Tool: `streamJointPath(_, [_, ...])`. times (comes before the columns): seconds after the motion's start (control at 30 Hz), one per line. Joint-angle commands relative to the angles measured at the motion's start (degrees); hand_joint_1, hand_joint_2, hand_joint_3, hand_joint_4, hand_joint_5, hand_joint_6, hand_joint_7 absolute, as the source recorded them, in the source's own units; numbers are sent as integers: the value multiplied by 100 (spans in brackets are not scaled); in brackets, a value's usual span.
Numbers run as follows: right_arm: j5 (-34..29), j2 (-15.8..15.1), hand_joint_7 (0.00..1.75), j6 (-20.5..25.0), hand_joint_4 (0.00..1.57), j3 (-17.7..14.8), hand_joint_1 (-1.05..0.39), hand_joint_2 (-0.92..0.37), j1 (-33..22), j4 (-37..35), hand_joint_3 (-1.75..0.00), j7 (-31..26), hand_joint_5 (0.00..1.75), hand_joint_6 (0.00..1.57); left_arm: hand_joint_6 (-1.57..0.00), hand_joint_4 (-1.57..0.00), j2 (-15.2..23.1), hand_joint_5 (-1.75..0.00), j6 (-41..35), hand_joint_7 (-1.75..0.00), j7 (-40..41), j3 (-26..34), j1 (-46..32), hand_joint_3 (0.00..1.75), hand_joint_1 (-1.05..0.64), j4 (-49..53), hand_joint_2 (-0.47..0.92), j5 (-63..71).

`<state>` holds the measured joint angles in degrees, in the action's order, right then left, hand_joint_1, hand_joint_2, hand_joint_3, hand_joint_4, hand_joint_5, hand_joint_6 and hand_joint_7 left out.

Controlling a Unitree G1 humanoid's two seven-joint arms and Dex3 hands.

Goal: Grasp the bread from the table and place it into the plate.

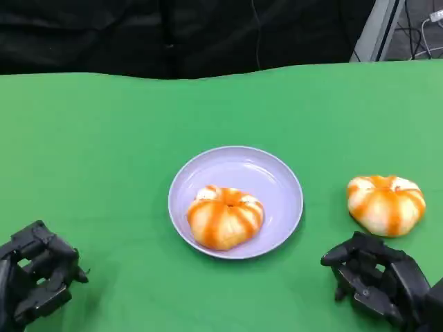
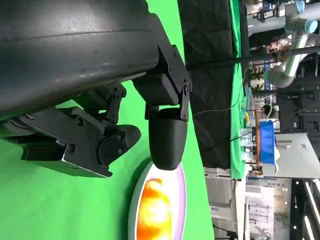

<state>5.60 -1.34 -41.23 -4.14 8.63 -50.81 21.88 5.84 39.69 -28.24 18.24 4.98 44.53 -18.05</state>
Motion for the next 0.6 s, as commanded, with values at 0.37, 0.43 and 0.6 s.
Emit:
streamJointPath(0.37, [44,-117,111,75,64,-62,-28,-92,-35,-30,-44,-9,175,73,-84,-89,138,-159,29,-137,36,11,59,86,9,52,75,27])
streamJointPath(0.43, [44,-117,111,75,64,-61,-28,-92,-35,-30,-44,-9,175,73,-84,-89,138,-159,29,-137,36,11,59,86,9,52,75,27])
streamJointPath(0.6, [35,-121,112,31,65,-56,-28,-92,-38,-22,-44,-5,175,73,-84,-89,144,-160,81,-139,96,-26,52,85,7,67,75,121])
